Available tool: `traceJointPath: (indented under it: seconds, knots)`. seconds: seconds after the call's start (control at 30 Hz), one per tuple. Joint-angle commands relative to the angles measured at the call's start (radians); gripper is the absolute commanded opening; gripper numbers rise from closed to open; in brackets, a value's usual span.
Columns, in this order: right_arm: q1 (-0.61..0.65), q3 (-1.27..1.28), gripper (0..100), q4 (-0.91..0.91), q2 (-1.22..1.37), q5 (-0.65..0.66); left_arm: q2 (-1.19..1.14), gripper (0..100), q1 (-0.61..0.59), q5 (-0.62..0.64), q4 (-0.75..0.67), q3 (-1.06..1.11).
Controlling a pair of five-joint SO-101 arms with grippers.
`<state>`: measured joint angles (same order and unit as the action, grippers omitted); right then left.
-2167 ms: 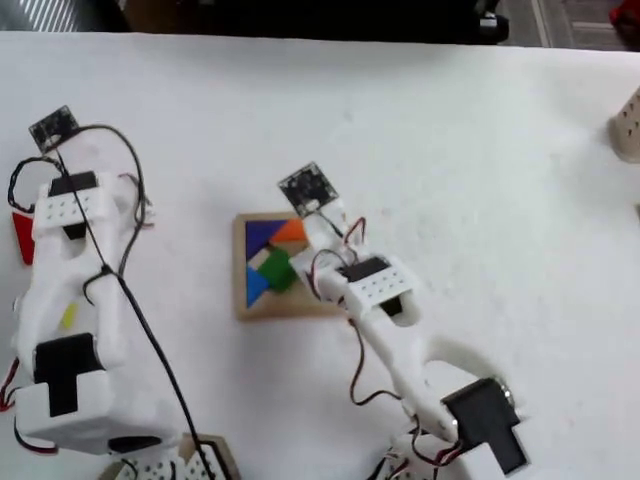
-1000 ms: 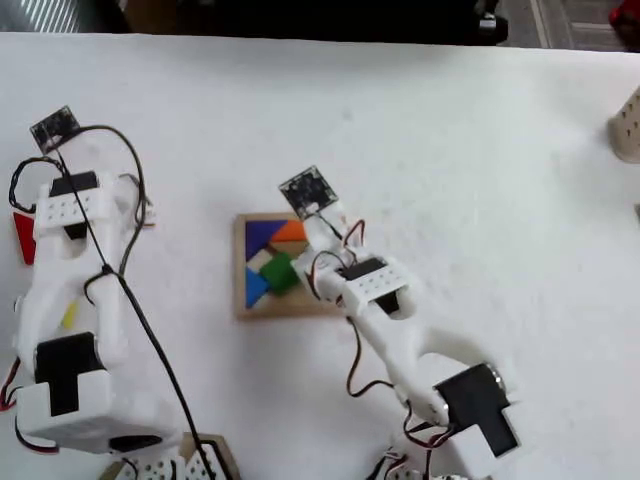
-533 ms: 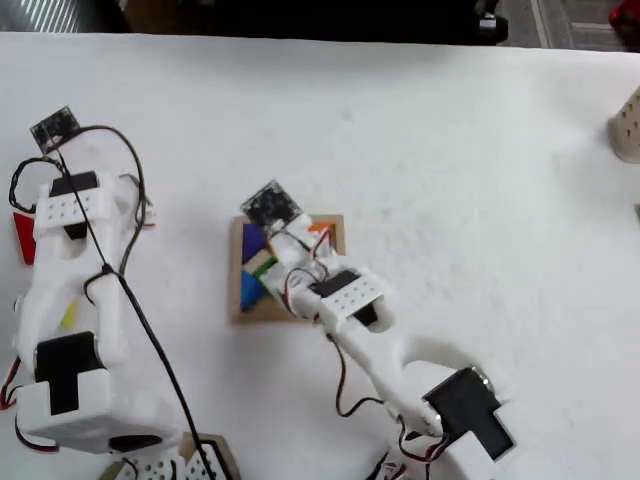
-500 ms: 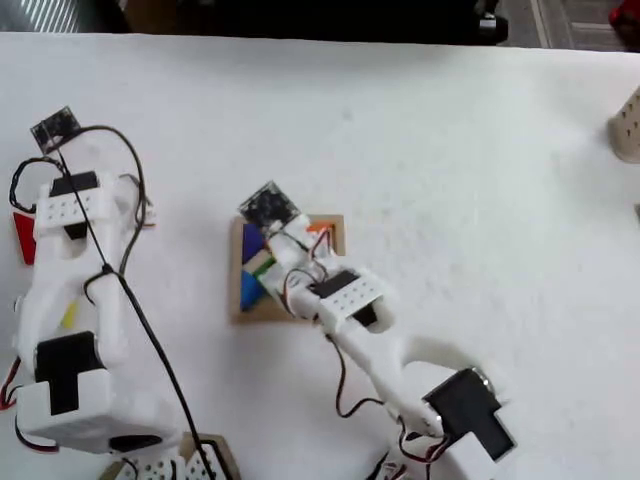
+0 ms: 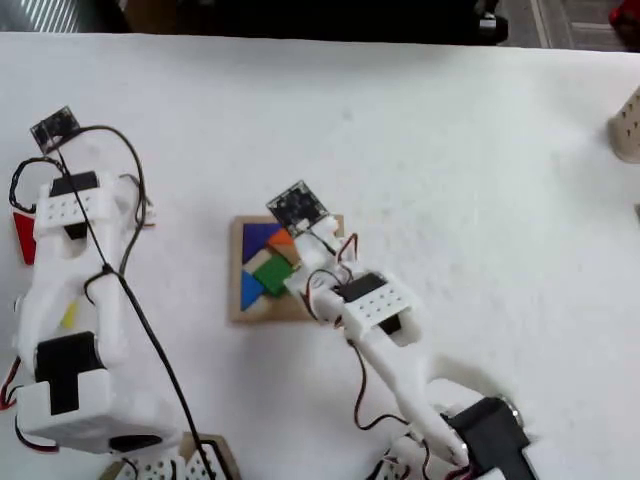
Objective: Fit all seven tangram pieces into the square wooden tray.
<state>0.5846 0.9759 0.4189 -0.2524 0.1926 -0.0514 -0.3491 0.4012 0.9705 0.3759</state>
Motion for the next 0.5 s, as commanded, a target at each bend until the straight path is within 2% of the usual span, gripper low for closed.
traceJointPath:
  seconds: [0.0,0.2,0.47]
  knots:
    - [0.007,-0.005,1.7,0.035,-0.019,0.014,0.004,7,-0.01,0.009,-0.02,-0.049]
    - [0.062,-0.029,1.7,-0.039,0.11,0.014,0.004,7,-0.01,0.009,-0.017,-0.049]
    - [0.059,-0.028,1.7,-0.174,0.12,0.014,0.004,7,-0.01,0.009,-0.017,-0.049]
